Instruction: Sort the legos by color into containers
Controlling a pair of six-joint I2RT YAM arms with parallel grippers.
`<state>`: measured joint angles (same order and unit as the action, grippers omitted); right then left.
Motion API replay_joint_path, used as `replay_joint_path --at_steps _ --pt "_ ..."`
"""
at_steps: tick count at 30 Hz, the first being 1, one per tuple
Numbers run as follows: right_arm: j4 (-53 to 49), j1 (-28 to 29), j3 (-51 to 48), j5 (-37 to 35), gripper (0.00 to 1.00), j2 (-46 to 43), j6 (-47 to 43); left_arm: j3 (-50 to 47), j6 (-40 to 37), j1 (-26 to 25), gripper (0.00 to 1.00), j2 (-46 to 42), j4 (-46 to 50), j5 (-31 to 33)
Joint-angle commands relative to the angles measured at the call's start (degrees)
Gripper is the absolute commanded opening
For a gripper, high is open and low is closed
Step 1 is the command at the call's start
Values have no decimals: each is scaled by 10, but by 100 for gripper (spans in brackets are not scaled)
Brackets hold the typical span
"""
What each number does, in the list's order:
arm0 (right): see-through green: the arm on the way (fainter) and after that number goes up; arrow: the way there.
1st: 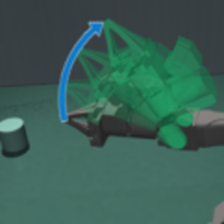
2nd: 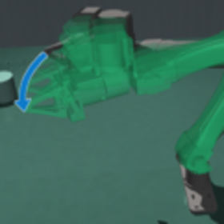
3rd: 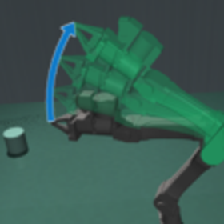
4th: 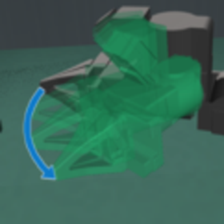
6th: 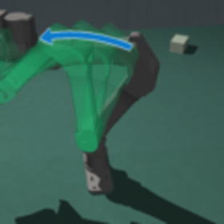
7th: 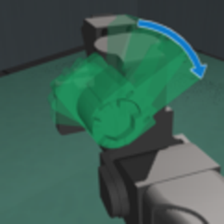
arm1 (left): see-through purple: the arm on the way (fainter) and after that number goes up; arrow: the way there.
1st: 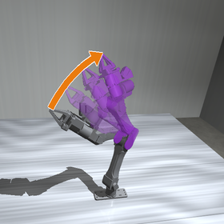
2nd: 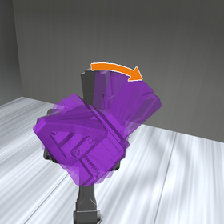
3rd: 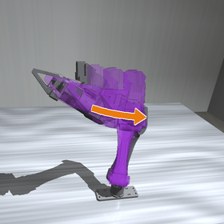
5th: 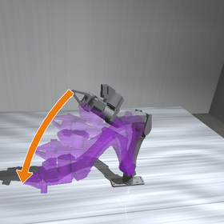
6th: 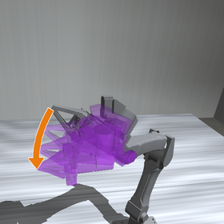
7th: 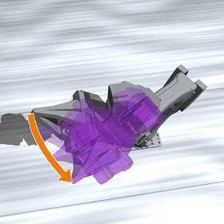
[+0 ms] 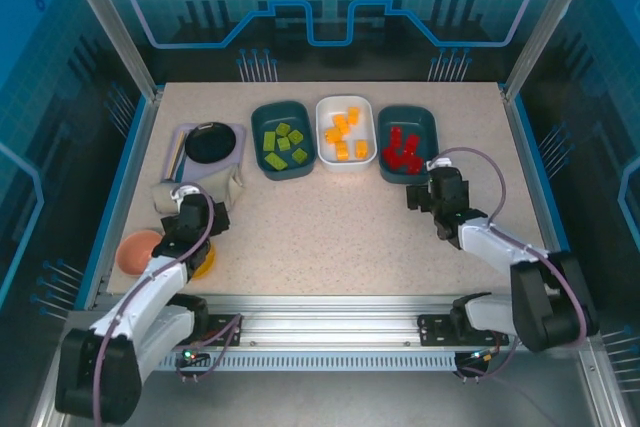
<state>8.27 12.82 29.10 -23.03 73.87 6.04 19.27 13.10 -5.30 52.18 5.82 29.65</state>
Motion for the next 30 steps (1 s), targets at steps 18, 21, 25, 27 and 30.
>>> replay_joint_path --at_steps 18,21,25,27,30 --pt "397 -82 -74 181 100 117 -74 -7 -60 81 99 272 -530 -196" --pt "378 -80 -60 164 100 121 -69 -24 -62 77 99 281 -568 -185" --pt "373 -75 -56 147 100 122 -68 -10 -91 52 99 350 -616 -166" --pt "368 -78 -53 146 100 123 -64 11 -89 51 99 338 -559 -166" --pt "364 -83 -51 154 100 123 -61 22 -92 47 99 344 -547 -164"
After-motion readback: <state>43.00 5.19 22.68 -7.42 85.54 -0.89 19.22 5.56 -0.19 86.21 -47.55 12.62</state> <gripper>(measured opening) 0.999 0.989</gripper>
